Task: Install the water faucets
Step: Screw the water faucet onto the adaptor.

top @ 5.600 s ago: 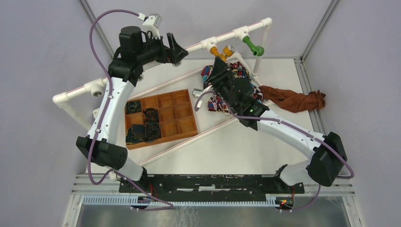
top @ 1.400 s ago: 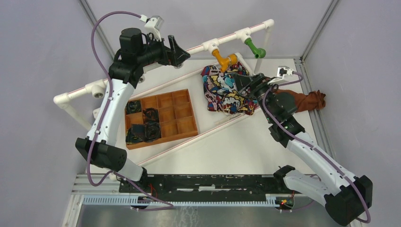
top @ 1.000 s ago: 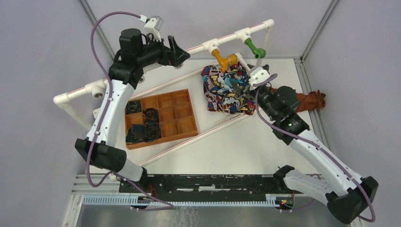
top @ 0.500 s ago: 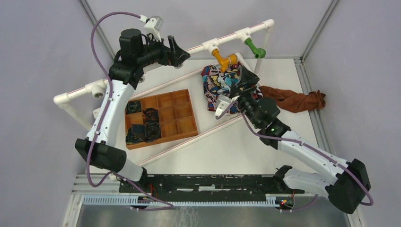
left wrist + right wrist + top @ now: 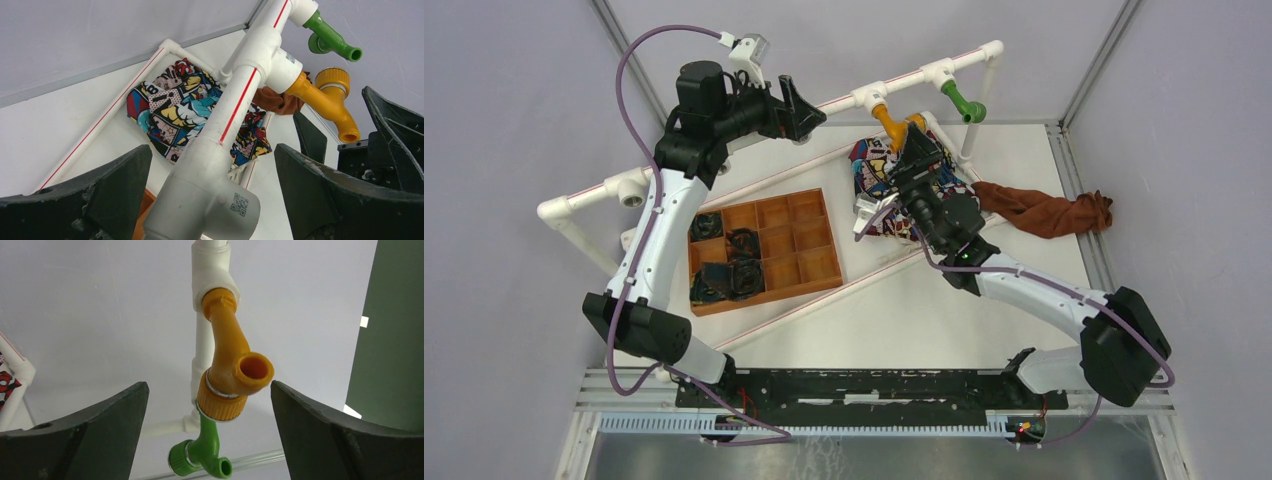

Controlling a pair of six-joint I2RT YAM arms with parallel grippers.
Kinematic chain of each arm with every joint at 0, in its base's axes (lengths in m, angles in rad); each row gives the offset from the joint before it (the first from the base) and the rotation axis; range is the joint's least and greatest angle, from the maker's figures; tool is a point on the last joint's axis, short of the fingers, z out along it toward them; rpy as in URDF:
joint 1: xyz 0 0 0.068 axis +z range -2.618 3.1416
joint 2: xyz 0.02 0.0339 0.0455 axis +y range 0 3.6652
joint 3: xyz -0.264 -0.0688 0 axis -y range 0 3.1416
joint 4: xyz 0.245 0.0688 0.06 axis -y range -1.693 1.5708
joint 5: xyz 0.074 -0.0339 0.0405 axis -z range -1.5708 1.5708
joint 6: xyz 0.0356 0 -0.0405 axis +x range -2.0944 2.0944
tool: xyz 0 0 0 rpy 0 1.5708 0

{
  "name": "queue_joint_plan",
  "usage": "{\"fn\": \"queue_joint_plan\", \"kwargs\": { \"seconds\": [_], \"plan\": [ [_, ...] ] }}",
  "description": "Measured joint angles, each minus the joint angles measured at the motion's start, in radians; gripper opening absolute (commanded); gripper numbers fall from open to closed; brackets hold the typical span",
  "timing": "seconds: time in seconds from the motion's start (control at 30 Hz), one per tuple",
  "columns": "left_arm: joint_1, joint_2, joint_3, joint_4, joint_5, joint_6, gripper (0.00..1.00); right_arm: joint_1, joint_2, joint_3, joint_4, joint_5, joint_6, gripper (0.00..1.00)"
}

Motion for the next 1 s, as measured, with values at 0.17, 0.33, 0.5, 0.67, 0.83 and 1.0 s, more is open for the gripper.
{"fn": "queue_joint_plan", "kwargs": {
  "seconds": [0.17,0.33,0.5,0.67,0.83,1.0],
  "plan": [
    [0.000,0.000,0.000,-0.001,0.000,0.000,1.00,0.000,0.077,0.053,0.051,0.000,-0.042,0.81],
    [0.000,0.000,0.000,-0.001,0.000,0.000,1.00,0.000,0.108,0.104,0.072,-0.003,-0.051,0.60],
    [0.000,0.000,0.000,-0.001,0.000,0.000,1.00,0.000,0.138,0.142,0.082,-0.004,-0.051,0.34],
    [0.003,0.002,0.000,0.006,-0.002,0.001,1.00,0.000,0.158,0.168,0.063,0.005,-0.041,0.00],
    [0.003,0.002,-0.001,0.007,-0.002,0.001,1.00,0.000,0.158,0.169,0.061,0.007,0.005,0.00],
    [0.003,0.002,-0.002,0.013,-0.002,0.001,1.00,0.002,0.141,0.204,-0.010,0.022,0.216,0.00]
  ]
}}
